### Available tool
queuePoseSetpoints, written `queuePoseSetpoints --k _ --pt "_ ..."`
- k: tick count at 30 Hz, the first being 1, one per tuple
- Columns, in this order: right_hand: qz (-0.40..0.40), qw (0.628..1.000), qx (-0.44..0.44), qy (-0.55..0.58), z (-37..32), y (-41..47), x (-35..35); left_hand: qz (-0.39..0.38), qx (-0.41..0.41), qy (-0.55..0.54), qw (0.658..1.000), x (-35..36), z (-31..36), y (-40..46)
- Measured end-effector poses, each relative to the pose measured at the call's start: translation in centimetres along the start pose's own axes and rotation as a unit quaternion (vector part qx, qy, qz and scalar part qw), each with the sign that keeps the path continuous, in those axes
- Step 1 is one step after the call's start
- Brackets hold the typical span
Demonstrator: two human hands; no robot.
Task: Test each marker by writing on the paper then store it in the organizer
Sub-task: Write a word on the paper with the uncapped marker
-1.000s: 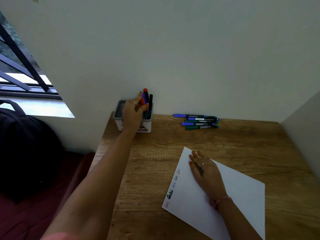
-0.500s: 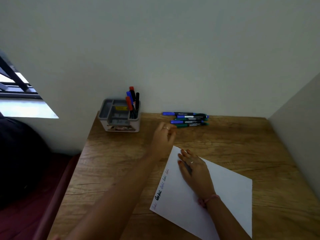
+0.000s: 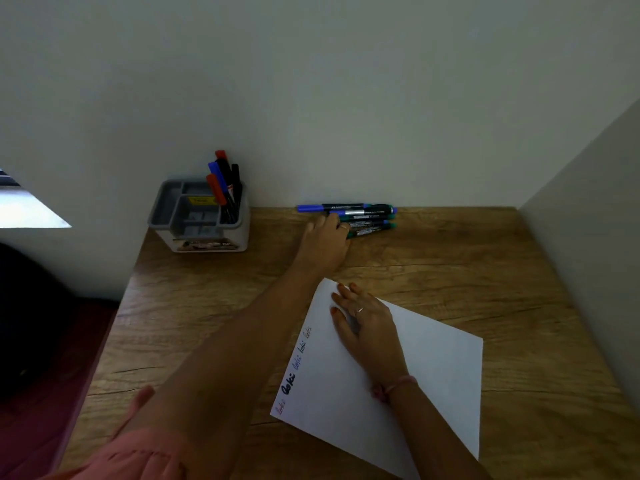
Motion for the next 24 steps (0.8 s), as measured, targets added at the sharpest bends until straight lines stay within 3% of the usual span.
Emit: queuePoseSetpoints --k 4,9,13,16,19,24 --pt "-0.006 1.000 0.006 0.016 0.5 0.2 0.2 -0.050 -0.011 0.018 0.999 0.1 0.4 -0.1" --pt "-0.008 0.995 -0.004 0.096 0.5 0.1 -0.6 -0.081 0.005 -0.141 0.987 -0.1 -0.6 -1.9" --pt "-0.069 0.964 0.060 0.250 0.0 -0.5 -1.7 -0.082 0.027 -0.266 0.960 -1.2 -0.9 -6.5" --pt "-0.038 0.924 0.057 0.377 -1.4 -1.2 -3.1 -0.093 0.032 -0.337 0.936 -1.2 -0.7 -9.7" --pt "-0.011 0.910 0.026 0.413 -3.7 -1.2 -3.9 -0.117 0.046 -0.454 0.882 -0.9 -0.4 -12.4" --pt "-0.016 0.906 -0.001 0.423 -5.6 -0.6 -3.7 -0.102 0.093 -0.474 0.870 -2.2 -0.2 -14.6"
Point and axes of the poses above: each hand's wrist, its own y-axis towards the middle knuckle, its own x-axis out of the palm, z = x × y, the point moved 6 cm from there along y, towards the middle knuckle, and after that the axes turned 15 degrees about -z, right-handed, at the moved point
